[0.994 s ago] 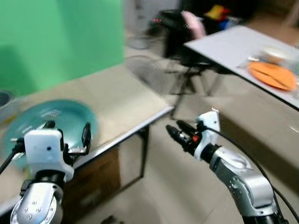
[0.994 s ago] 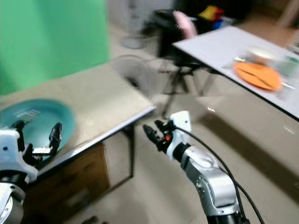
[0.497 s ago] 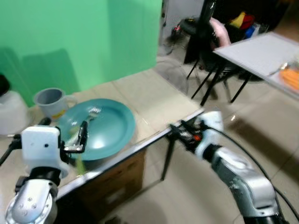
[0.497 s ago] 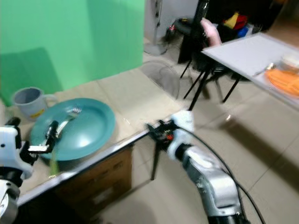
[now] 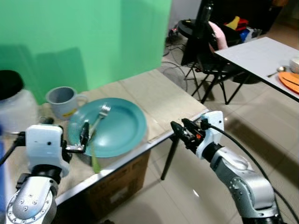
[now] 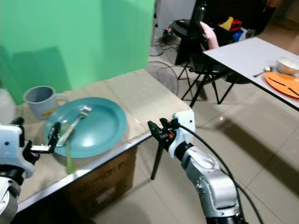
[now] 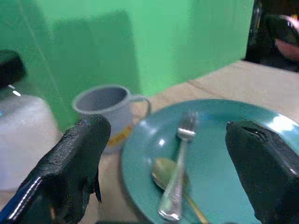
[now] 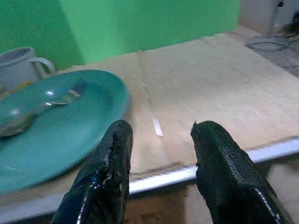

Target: Setting the table

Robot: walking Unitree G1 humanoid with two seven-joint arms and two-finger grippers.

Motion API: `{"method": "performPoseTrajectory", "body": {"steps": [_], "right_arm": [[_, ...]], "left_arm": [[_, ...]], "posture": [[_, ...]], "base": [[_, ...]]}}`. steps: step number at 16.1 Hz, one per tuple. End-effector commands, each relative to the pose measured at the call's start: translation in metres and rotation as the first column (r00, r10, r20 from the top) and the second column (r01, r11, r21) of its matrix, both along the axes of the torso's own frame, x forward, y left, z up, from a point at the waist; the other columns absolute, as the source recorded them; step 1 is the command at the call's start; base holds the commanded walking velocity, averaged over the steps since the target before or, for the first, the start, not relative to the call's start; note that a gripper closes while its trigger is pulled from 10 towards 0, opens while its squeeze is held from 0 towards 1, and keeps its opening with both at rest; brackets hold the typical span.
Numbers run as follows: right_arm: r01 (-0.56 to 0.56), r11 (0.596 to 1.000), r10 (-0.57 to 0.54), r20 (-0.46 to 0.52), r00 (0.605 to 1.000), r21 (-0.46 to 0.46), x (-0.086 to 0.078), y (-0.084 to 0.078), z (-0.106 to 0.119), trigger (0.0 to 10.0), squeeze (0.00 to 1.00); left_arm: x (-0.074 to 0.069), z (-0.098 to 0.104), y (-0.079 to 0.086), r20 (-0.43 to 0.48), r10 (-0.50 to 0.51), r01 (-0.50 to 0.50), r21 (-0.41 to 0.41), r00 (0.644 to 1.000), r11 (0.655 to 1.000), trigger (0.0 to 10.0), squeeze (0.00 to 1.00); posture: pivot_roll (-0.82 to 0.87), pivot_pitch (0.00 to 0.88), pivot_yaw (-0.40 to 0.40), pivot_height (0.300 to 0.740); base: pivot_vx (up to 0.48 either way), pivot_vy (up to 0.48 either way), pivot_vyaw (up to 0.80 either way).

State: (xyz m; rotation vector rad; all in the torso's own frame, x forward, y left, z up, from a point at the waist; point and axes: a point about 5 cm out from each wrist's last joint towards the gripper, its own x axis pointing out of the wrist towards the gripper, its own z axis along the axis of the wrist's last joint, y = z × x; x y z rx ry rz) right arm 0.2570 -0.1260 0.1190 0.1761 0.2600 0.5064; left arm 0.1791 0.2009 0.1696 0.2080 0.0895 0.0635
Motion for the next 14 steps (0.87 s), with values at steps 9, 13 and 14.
{"method": "performPoseTrajectory", "body": {"steps": [9,13,14], "right_arm": [[-0.182,0.977,0.186,0.029,0.982,-0.110,0.009,-0.003,0.019,10.0,0.00],[-0.177,0.977,0.182,0.026,0.983,-0.118,0.008,-0.007,0.022,10.0,0.00],[-0.176,0.977,0.179,0.023,0.984,-0.119,0.008,-0.008,0.021,10.0,0.00]], "left_arm": [[0.046,-0.019,0.027,-0.300,-0.136,0.153,0.035,0.944,0.988,10.0,0.00],[0.084,-0.030,0.044,-0.368,-0.166,0.184,0.014,0.915,0.983,10.0,0.00],[0.093,-0.030,0.047,-0.359,-0.181,0.184,-0.026,0.916,0.983,10.0,0.00]], "posture": [[0.01,0.034,-0.061,0.740],[-0.01,0.053,-0.063,0.740],[-0.02,0.057,-0.064,0.740]], "base": [[0.000,0.000,0.00],[0.000,0.000,0.00],[0.000,0.000,0.00]]}}
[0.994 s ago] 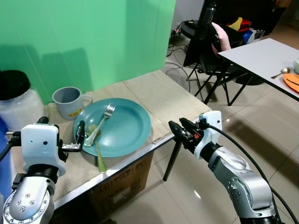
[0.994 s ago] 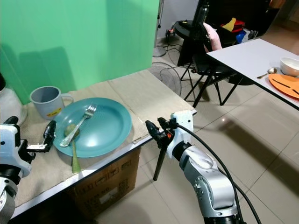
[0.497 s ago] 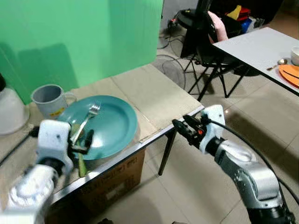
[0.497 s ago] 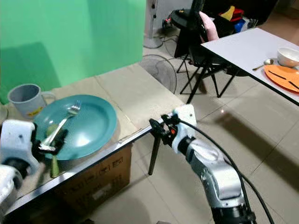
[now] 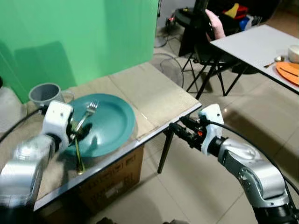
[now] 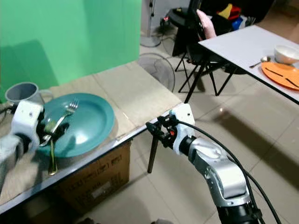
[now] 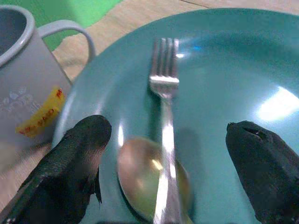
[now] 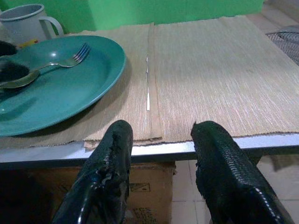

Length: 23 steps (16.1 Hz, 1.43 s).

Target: Setting the table

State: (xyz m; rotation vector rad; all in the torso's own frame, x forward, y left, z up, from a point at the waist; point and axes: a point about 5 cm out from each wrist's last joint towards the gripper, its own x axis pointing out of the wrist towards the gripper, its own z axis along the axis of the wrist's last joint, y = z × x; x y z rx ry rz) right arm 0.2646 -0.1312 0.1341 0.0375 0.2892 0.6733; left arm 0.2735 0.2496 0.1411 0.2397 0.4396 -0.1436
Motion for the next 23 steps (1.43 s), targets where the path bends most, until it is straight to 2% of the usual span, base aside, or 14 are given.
{"method": "performPoseTrajectory", "body": {"steps": [1,3,4,5,8,9,10,12,13,17,23], "right_arm": [[0.002,1.000,-0.002,0.013,1.000,-0.005,-0.001,-0.003,0.006,10.0,0.00],[-0.003,1.000,0.003,0.008,1.000,-0.009,-0.004,-0.003,0.006,10.0,0.00],[-0.005,1.000,0.005,0.006,1.000,-0.011,-0.005,-0.004,0.006,10.0,0.00],[-0.012,1.000,0.012,0.002,1.000,-0.015,-0.007,-0.004,0.006,10.0,0.00],[-0.017,1.000,0.017,0.003,1.000,-0.019,-0.009,-0.004,0.008,10.0,0.00],[-0.016,1.000,0.016,0.002,1.000,-0.019,-0.009,-0.004,0.008,10.0,0.00],[-0.011,1.000,0.011,0.000,1.000,-0.018,-0.009,-0.005,0.008,10.0,0.00],[-0.009,1.000,0.009,-0.001,1.000,-0.018,-0.009,-0.005,0.008,10.0,0.00],[-0.010,1.000,0.010,-0.001,1.000,-0.017,-0.009,-0.004,0.008,10.0,0.00],[-0.016,1.000,0.016,-0.007,1.000,-0.018,-0.008,-0.004,0.009,10.0,0.00],[-0.021,1.000,0.020,-0.014,1.000,-0.023,-0.009,-0.003,0.008,10.0,0.00]], "left_arm": [[0.009,-0.003,0.003,-0.008,-0.021,0.021,-0.012,1.000,1.000,10.0,0.00],[0.020,-0.006,0.006,-0.020,-0.035,0.035,-0.007,0.999,0.999,9.3,0.00],[0.023,-0.007,0.006,-0.024,-0.038,0.037,-0.014,0.999,0.999,9.3,0.00],[0.031,-0.011,0.006,-0.046,-0.058,0.057,-0.014,0.997,0.998,10.0,0.00],[0.039,-0.019,0.003,-0.099,-0.107,0.109,0.016,0.989,0.994,10.0,0.00],[0.040,-0.019,0.003,-0.103,-0.111,0.114,0.019,0.988,0.993,9.6,0.00],[0.040,-0.022,0.003,-0.123,-0.116,0.119,0.021,0.986,0.993,3.1,0.00],[0.040,-0.022,0.003,-0.125,-0.109,0.112,0.017,0.986,0.994,0.3,0.00],[0.041,-0.022,0.005,-0.129,-0.102,0.105,0.024,0.986,0.994,0.0,0.00],[0.047,-0.015,0.009,-0.169,-0.104,0.117,0.067,0.980,0.991,0.0,0.00],[0.045,-0.006,0.007,-0.230,-0.084,0.109,0.098,0.970,0.989,0.0,0.00]], "posture": [[-0.02,0.066,-0.063,0.740],[-0.03,0.074,-0.062,0.740],[-0.03,0.076,-0.061,0.740],[-0.03,0.081,-0.062,0.740],[-0.04,0.089,-0.057,0.740],[-0.05,0.089,-0.057,0.740],[-0.05,0.087,-0.055,0.740],[-0.05,0.086,-0.056,0.740],[-0.04,0.086,-0.057,0.740],[-0.04,0.081,-0.056,0.740],[-0.04,0.077,-0.049,0.740]], "base": [[0.000,0.000,0.00],[0.000,0.000,0.00],[0.000,0.000,0.00],[0.000,0.000,0.00],[0.000,0.000,0.00],[0.000,0.000,0.00],[0.000,0.000,0.00],[0.000,0.000,0.00],[0.000,0.000,0.00],[0.000,0.000,0.00],[0.000,0.000,0.00]]}}
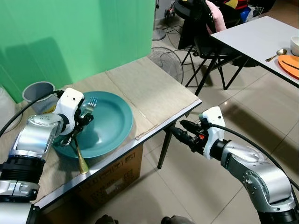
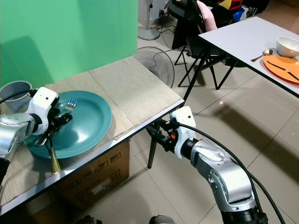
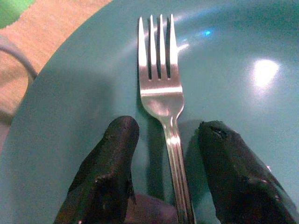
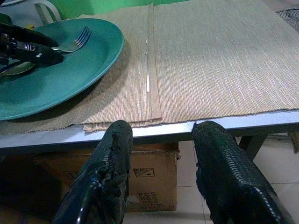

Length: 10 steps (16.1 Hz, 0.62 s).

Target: Setting the table

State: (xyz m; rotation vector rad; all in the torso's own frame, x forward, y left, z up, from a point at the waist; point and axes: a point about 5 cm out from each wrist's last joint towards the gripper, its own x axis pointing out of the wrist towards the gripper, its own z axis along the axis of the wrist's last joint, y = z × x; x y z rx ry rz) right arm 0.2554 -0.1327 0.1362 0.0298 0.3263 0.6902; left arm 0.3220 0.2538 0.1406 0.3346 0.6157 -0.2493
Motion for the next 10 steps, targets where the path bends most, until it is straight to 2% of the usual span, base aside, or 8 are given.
{"method": "performPoseTrajectory", "body": {"steps": [1,6,8,9,10], "right_arm": [[-0.001,1.000,0.002,0.017,1.000,-0.007,0.000,-0.001,0.005,10.0,0.00],[-0.013,1.000,0.013,0.005,1.000,-0.004,0.000,0.001,0.003,10.0,0.00],[-0.034,0.999,0.034,0.000,0.999,0.013,-0.001,0.002,0.004,10.0,0.00],[-0.083,0.996,0.083,-0.002,0.997,0.033,-0.003,0.003,0.006,10.0,0.00],[-0.183,0.982,0.183,0.011,0.983,0.044,-0.010,0.005,0.010,10.0,0.00]], "left_arm": [[-0.005,-0.004,0.002,-0.051,0.012,-0.010,0.029,0.999,1.000,0.0,0.00],[-0.018,-0.008,0.000,-0.092,0.033,-0.031,0.018,0.995,0.999,0.0,0.00],[-0.017,-0.006,-0.003,-0.055,-0.008,0.008,0.008,0.998,1.000,0.0,0.00],[-0.015,-0.005,-0.004,-0.041,-0.013,0.013,0.006,0.999,1.000,0.0,0.00],[-0.014,-0.004,-0.005,-0.035,-0.017,0.017,0.006,0.999,1.000,0.0,0.00]], "posture": [[-0.04,0.076,-0.048,0.740],[-0.04,0.070,-0.056,0.740],[-0.03,0.068,-0.060,0.740],[-0.04,0.067,-0.059,0.740],[-0.04,0.067,-0.059,0.740]], "base": [[0.000,0.000,0.00],[0.000,0.000,0.00],[0.000,0.000,0.00],[0.000,0.000,0.00],[0.000,0.000,0.00]]}}
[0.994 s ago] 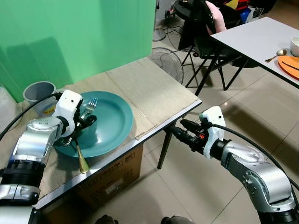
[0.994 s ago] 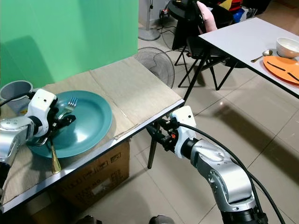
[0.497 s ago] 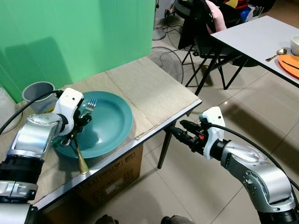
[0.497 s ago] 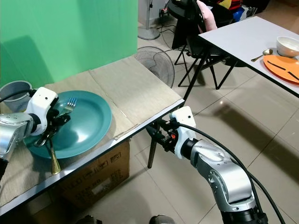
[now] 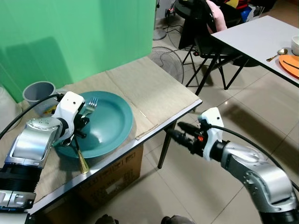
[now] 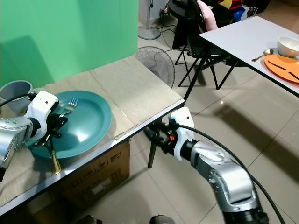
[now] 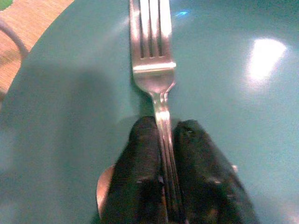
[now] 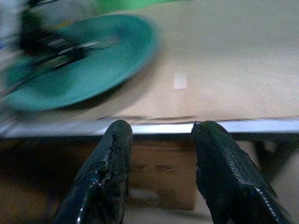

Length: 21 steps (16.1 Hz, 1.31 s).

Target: Setting the table

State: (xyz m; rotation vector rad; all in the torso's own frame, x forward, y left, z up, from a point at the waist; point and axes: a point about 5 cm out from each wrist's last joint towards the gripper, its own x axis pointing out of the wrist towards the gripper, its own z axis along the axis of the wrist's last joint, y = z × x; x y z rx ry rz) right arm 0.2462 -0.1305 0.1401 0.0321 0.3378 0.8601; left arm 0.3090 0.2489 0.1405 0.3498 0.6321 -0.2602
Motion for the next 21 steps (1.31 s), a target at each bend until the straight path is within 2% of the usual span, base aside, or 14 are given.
{"method": "performPoseTrajectory", "body": {"steps": [1,2,3,4,5,8,10,11,13,14,17,18,19,21], "right_arm": [[-0.146,0.988,0.145,0.032,0.989,0.040,-0.009,0.003,0.011,10.0,0.00],[-0.240,0.969,0.239,0.033,0.970,0.052,-0.016,0.002,0.016,10.0,0.00],[-0.266,0.962,0.265,0.033,0.964,0.052,-0.018,0.001,0.017,10.0,0.00],[-0.381,0.923,0.382,0.000,0.924,0.061,-0.027,-0.005,0.021,10.0,0.00],[-0.413,0.908,0.414,-0.015,0.910,0.069,-0.029,-0.008,0.022,10.0,0.00],[-0.448,0.890,0.451,-0.026,0.892,0.086,-0.031,-0.009,0.023,10.0,0.00],[-0.441,0.894,0.444,-0.032,0.895,0.078,-0.025,-0.019,0.018,10.0,0.00],[-0.410,0.909,0.413,-0.026,0.911,0.069,-0.020,-0.025,0.012,10.0,0.00],[-0.376,0.925,0.377,-0.009,0.926,0.061,-0.017,-0.024,0.010,10.0,0.00],[-0.335,0.940,0.335,0.016,0.942,0.064,-0.013,-0.022,0.013,10.0,0.00],[-0.267,0.960,0.263,0.052,0.963,0.084,-0.009,-0.022,0.016,10.0,0.00],[-0.258,0.962,0.253,0.061,0.966,0.087,-0.008,-0.022,0.016,10.0,0.00],[-0.162,0.984,0.153,0.116,0.981,0.072,-0.001,-0.017,0.019,10.0,0.00],[-0.022,0.998,0.011,0.185,0.983,0.059,0.007,-0.009,0.021,10.0,0.00]], "left_arm": [[0.000,-0.002,-0.002,-0.014,-0.007,0.007,-0.010,1.000,1.000,0.0,0.00],[0.000,-0.001,-0.002,-0.012,-0.009,0.009,-0.011,1.000,1.000,0.0,0.00],[0.000,-0.001,-0.002,-0.011,-0.009,0.009,-0.011,1.000,1.000,0.0,0.00],[0.002,0.001,-0.001,-0.002,-0.013,0.013,-0.007,1.000,1.000,0.0,0.00],[0.003,0.001,0.000,0.003,-0.015,0.015,-0.005,1.000,1.000,0.0,0.00],[0.005,0.004,0.002,0.024,-0.020,0.020,0.000,1.000,1.000,0.0,0.00],[0.008,0.008,0.001,0.059,-0.026,0.026,0.003,0.998,1.000,0.0,0.00],[0.014,0.017,-0.002,0.123,-0.037,0.039,-0.017,0.992,0.999,0.0,0.00],[0.019,0.029,-0.007,0.202,-0.049,0.059,-0.044,0.978,0.997,0.0,0.00],[0.027,0.049,-0.014,0.309,-0.034,0.070,-0.106,0.950,0.992,0.0,0.00],[0.031,0.092,-0.034,0.475,-0.003,0.130,-0.235,0.880,0.963,0.0,0.00],[0.030,0.097,-0.037,0.493,0.000,0.140,-0.246,0.870,0.959,0.0,0.00],[0.023,0.119,-0.050,0.576,0.047,0.174,-0.322,0.816,0.931,0.0,0.00],[0.011,0.131,-0.062,0.645,0.105,0.186,-0.367,0.757,0.911,0.5,0.00]], "posture": [[-0.04,0.062,-0.056,0.740],[-0.04,0.060,-0.054,0.740],[-0.04,0.060,-0.054,0.740],[-0.04,0.058,-0.052,0.740],[-0.04,0.056,-0.050,0.740],[-0.03,0.054,-0.052,0.740],[-0.03,0.054,-0.053,0.740],[-0.03,0.056,-0.051,0.740],[-0.03,0.056,-0.050,0.740],[-0.03,0.056,-0.050,0.740],[-0.03,0.053,-0.039,0.740],[-0.03,0.053,-0.039,0.740],[-0.03,0.045,-0.030,0.740],[-0.03,0.037,-0.028,0.740]], "base": [[0.000,0.000,0.00],[0.000,0.000,0.00],[0.000,0.000,0.00],[0.000,0.000,0.00],[0.000,0.000,0.00],[0.000,0.000,0.00],[0.000,0.000,0.00],[0.000,0.000,0.00],[0.000,0.000,0.00],[0.000,0.000,0.00],[0.000,0.000,0.00],[0.000,0.000,0.00],[0.000,0.000,0.00],[0.000,0.000,0.00]]}}
